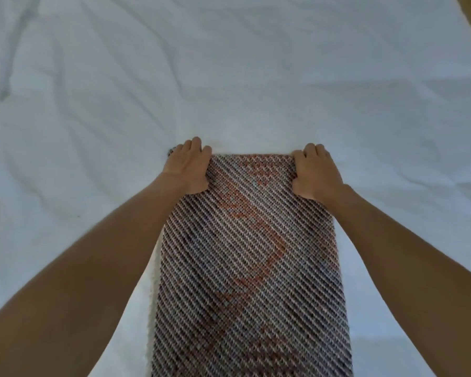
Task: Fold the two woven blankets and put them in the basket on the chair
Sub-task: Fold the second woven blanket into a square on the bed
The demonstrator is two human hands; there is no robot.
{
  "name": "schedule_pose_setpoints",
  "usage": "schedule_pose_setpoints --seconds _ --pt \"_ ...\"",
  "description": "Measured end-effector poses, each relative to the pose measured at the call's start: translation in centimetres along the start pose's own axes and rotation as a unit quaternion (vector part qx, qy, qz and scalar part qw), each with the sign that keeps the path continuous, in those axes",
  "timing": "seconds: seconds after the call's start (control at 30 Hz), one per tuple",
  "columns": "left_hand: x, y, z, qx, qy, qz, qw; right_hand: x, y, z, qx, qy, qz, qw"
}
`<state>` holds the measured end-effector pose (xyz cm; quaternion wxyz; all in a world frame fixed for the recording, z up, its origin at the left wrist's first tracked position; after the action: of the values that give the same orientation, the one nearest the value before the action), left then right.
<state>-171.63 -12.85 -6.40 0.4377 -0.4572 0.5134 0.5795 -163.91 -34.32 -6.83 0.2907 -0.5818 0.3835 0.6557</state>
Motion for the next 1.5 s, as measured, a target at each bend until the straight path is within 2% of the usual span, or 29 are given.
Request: schedule_pose_setpoints --seconds 0.2,0.6,0.9,1.2,1.5 --pt "-3.0 2.7 0.1 0.027 0.001 -0.05 0.998 -3.4 1.8 -0.2 -0.025 0.033 -0.079 0.996" --pt "-8.4 15.5 -2.8 0.029 -0.001 -0.12 0.992 -9.1 14.2 1.9 -0.046 0.035 -0.122 0.991" --pt "-6.2 28.3 -6.8 0.045 0.064 -0.157 0.985 -7.6 26.1 3.4 -0.039 0.03 -0.118 0.992" --pt "1.1 39.8 -11.7 0.057 0.095 -0.09 0.99 -1.5 38.7 5.2 -0.049 -0.012 -0.089 0.995" --pt "3.9 42.6 -12.5 0.045 0.087 -0.028 0.995 1.2 42.5 5.6 -0.028 -0.011 -0.098 0.995"
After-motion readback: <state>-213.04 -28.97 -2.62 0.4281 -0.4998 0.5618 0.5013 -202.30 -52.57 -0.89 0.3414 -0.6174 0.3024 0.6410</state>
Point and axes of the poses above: each hand's wrist, its own y-axis away from the middle knuckle, its own x-axis out of the palm, z = x × y, the point moved 7 cm from there along -y, towards the middle knuckle, and after that the axes turned 12 degrees about -z, right-handed, at the moved point
